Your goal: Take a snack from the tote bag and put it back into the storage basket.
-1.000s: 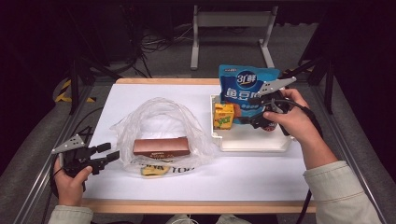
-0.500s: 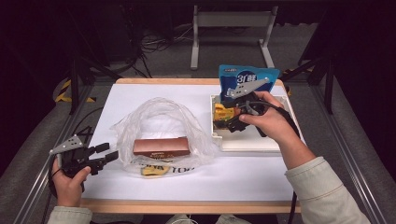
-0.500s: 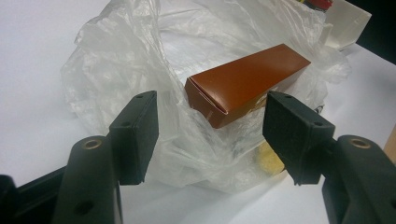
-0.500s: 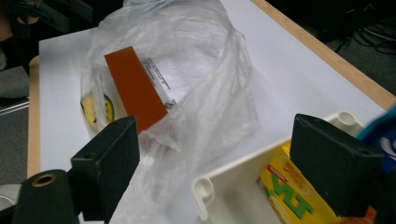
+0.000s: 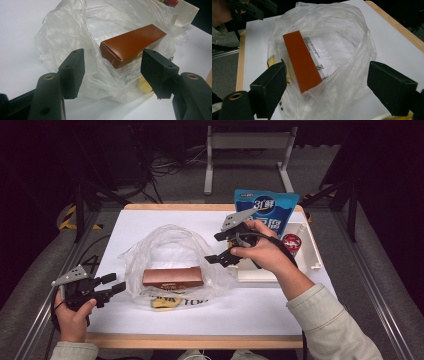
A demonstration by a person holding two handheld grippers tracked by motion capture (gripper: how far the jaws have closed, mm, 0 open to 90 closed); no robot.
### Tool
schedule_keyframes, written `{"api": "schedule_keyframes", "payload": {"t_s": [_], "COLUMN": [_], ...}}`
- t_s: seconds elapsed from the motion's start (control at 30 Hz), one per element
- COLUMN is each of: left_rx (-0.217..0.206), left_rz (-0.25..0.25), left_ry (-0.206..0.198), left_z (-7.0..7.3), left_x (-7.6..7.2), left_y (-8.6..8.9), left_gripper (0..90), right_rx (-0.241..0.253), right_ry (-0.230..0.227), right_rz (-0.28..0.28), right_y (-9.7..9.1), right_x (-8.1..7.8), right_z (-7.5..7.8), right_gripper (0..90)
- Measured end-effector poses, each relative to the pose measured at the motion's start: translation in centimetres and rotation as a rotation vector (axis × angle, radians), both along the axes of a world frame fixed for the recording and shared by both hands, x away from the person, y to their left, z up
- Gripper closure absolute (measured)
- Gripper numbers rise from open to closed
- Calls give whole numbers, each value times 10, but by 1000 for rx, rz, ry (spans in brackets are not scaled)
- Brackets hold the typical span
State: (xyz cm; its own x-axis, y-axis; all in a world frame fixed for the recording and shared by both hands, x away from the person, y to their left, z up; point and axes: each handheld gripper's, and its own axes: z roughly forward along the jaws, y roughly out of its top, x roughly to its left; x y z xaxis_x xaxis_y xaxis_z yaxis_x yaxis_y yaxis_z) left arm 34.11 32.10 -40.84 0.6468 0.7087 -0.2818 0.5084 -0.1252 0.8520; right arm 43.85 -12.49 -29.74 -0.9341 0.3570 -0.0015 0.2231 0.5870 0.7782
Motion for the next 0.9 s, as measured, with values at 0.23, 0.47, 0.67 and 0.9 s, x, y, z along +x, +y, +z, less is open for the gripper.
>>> {"api": "schedule_keyframes", "payload": {"t_s": [0.23,0.47,0.67,0.9], "left_rx": [-2,-4,-6,-7], "left_rz": [9,21,24,22], "left_ry": [0,1,1,1], "left_z": [0,-1,-1,-1], "left_x": [-4,-8,-10,-9], "left_y": [3,7,9,8], "left_gripper": [369,369,369,370], "right_rx": [-15,-4,18,38], "right_ry": [5,6,6,6], "right_rz": [44,78,112,139], "right_y": [26,47,67,86], "right_x": [0,-2,-5,-8], "right_z": [-6,-10,-14,-18], "right_gripper": [166,166,166,172]}}
